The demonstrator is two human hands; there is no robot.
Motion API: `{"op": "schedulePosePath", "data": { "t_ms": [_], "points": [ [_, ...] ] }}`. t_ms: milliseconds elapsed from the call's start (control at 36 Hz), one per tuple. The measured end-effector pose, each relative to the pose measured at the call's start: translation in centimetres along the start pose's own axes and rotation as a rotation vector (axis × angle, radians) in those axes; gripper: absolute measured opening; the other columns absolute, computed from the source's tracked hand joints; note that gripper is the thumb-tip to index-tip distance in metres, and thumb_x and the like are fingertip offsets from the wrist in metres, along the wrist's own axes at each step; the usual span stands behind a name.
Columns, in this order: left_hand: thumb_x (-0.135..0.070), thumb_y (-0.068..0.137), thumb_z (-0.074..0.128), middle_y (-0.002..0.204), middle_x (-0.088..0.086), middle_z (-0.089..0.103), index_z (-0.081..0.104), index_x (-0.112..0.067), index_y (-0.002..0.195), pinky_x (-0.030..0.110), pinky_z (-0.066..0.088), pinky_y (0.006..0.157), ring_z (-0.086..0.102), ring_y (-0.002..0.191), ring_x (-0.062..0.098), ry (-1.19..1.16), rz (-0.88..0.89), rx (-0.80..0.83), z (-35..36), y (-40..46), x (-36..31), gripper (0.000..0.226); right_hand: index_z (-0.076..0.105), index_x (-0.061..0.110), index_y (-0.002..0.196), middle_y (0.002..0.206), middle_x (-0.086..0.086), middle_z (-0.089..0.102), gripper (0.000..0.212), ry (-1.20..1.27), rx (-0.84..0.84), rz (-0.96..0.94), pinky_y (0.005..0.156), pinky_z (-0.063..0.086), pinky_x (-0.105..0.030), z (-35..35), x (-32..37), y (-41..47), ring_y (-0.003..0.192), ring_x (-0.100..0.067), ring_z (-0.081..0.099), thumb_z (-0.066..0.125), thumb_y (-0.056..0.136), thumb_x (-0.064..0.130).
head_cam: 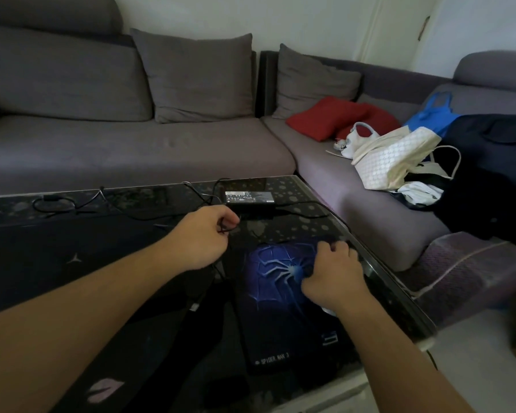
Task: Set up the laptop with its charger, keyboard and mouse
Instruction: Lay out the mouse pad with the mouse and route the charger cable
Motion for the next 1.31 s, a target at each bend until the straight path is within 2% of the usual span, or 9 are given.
{"op": "schedulePosePath", "data": {
  "t_ms": [111,250,389,528,722,944,1028,1167,1306],
  "points": [
    [0.022,0.087,0.051,0.107,-0.003,0.071,0.067,-0.029,0.107,0.013,0.055,0.075,0.072,0.095,0.01,-0.084,0.08,0.086,0.5,-0.7,-1.6,0.056,0.044,0.023,0.154,0.151,0.0,0.039,0.07,0.506,-0.107,-0.216,0.115,0.044,-0.037,0.4,2.8,0.0,0.138,-0.022,0.048,0.073,0.091,0.015],
    [0.012,0.089,0.063,0.105,-0.009,0.072,0.06,-0.038,0.122,0.024,0.06,0.076,0.074,0.092,0.007,-0.028,0.224,0.198,0.9,-1.8,-2.7,0.06,0.035,0.041,0.159,0.151,0.019,0.039,0.097,0.592,-0.11,-0.615,0.107,0.047,-0.019,0.3,5.4,-0.2,0.13,0.001,0.05,0.075,0.084,-0.006],
    [-0.005,0.091,0.071,0.099,-0.013,0.069,0.051,-0.03,0.128,0.031,0.06,0.088,0.07,0.089,0.001,0.174,0.169,0.104,0.5,-2.2,-1.4,0.048,0.071,0.026,0.112,0.09,0.01,0.069,0.016,0.54,-0.164,-0.393,0.082,0.053,-0.029,0.6,5.4,0.4,0.083,-0.005,0.065,0.064,0.101,0.017],
    [-0.019,0.101,0.064,0.077,-0.016,0.073,0.07,-0.031,0.092,0.008,0.044,0.07,0.064,0.07,-0.008,0.259,0.114,-0.085,-1.6,-1.5,-0.5,0.016,0.073,0.026,0.084,0.086,0.011,0.071,0.025,0.714,-0.253,-0.253,0.079,0.054,-0.03,0.2,3.9,0.8,0.083,-0.006,0.066,0.059,0.101,0.015],
    [-0.024,0.104,0.058,0.077,-0.01,0.075,0.074,-0.031,0.099,0.022,0.056,0.077,0.067,0.07,-0.003,0.11,0.022,-0.21,-3.7,-1.1,-1.6,0.018,0.07,0.035,0.103,0.086,0.006,0.069,0.03,0.638,-0.118,-0.269,0.066,0.046,-0.015,0.1,3.6,0.4,0.077,-0.007,0.064,0.068,0.094,0.007],
    [-0.037,0.106,0.05,0.087,-0.003,0.074,0.06,-0.029,0.073,0.041,0.058,0.085,0.07,0.086,0.019,0.466,0.11,0.024,-2.5,-2.2,-4.1,0.035,0.046,0.023,0.148,0.146,0.003,0.038,0.081,0.577,-0.367,-0.349,0.116,0.036,-0.036,-2.2,5.5,-0.6,0.135,-0.018,0.038,0.066,0.071,0.012],
    [-0.041,0.106,0.05,0.09,0.0,0.072,0.064,-0.031,0.081,0.044,0.059,0.08,0.07,0.085,0.023,0.499,0.14,0.034,-2.1,-2.5,-4.4,0.03,0.044,0.029,0.151,0.143,0.006,0.05,0.083,0.6,-0.106,-0.492,0.118,0.035,-0.043,-2.7,7.2,-1.7,0.136,-0.017,0.041,0.056,0.069,0.028],
    [-0.03,0.101,0.059,0.083,-0.004,0.069,0.071,-0.034,0.086,0.038,0.058,0.071,0.068,0.078,0.018,0.528,0.116,0.013,-2.8,-2.2,-4.1,0.02,0.071,0.032,0.111,0.095,0.005,0.072,0.019,0.613,-0.034,-0.43,0.088,0.055,-0.049,-0.7,8.6,-1.4,0.09,-0.019,0.067,0.054,0.101,0.033],
    [-0.025,0.105,0.057,0.087,0.0,0.075,0.078,-0.021,0.098,0.037,0.058,0.079,0.069,0.077,0.012,0.271,-0.075,-0.251,-5.2,-1.0,-1.6,0.022,0.067,0.017,0.076,0.071,0.006,0.061,0.031,0.83,-0.238,-0.263,0.068,0.043,-0.032,-1.2,7.3,0.2,0.068,-0.011,0.055,0.054,0.104,0.025]
  ]
}}
Point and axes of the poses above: each hand's wrist, its own y-axis towards the middle knuckle, its own z-axis out of the palm, x = y × z, the point moved 1 cm from there along y, towards the middle knuckle
